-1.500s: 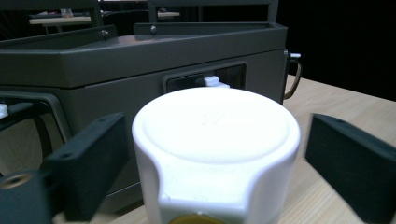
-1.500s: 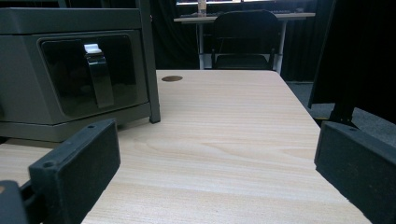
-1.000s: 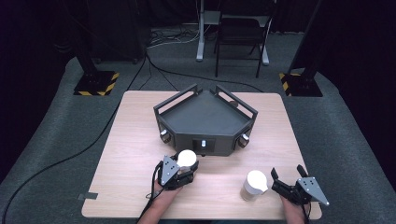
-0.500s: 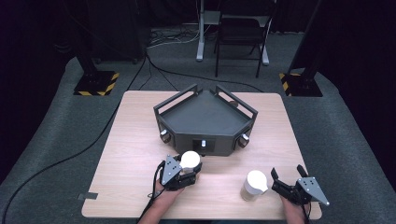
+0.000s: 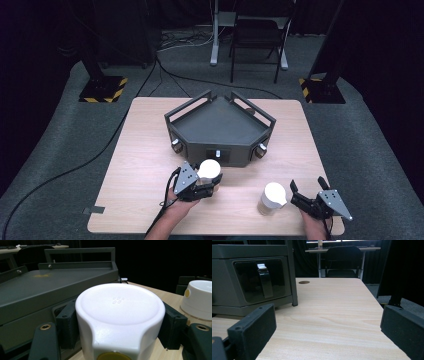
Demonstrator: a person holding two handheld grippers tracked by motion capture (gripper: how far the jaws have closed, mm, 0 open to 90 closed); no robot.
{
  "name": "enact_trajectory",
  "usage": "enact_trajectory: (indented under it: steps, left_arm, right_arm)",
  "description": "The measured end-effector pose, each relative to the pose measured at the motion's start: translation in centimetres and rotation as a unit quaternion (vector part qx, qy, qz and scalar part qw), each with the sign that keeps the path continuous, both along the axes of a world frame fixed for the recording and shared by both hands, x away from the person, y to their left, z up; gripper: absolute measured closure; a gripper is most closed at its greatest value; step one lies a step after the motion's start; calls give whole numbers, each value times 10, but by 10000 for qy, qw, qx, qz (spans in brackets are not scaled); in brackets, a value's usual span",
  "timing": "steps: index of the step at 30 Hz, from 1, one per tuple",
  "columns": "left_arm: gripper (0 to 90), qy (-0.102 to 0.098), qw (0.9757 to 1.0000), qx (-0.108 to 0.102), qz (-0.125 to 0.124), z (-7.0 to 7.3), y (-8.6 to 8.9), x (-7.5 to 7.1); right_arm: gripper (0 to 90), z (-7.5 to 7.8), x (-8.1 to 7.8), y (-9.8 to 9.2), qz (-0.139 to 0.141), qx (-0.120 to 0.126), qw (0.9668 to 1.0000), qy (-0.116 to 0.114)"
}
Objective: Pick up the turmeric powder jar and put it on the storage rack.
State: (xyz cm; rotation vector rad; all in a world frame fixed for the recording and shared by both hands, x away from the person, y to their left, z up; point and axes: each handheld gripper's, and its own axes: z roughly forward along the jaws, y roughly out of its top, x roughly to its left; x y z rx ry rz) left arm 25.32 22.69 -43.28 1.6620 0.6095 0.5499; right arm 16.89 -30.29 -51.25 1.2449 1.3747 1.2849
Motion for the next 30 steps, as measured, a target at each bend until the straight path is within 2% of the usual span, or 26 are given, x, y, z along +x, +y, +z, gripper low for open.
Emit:
enact_trajectory:
  steps: [13,30]
  left_arm:
    - [307,-141,9997,29,-193,27,-6,9]
    - [307,-417,9991,-55,29,66,-19,20]
  right_arm:
    - [0,0,0,0,2,14,10000,-3]
    - [0,0,0,-1,0,59,10000,10]
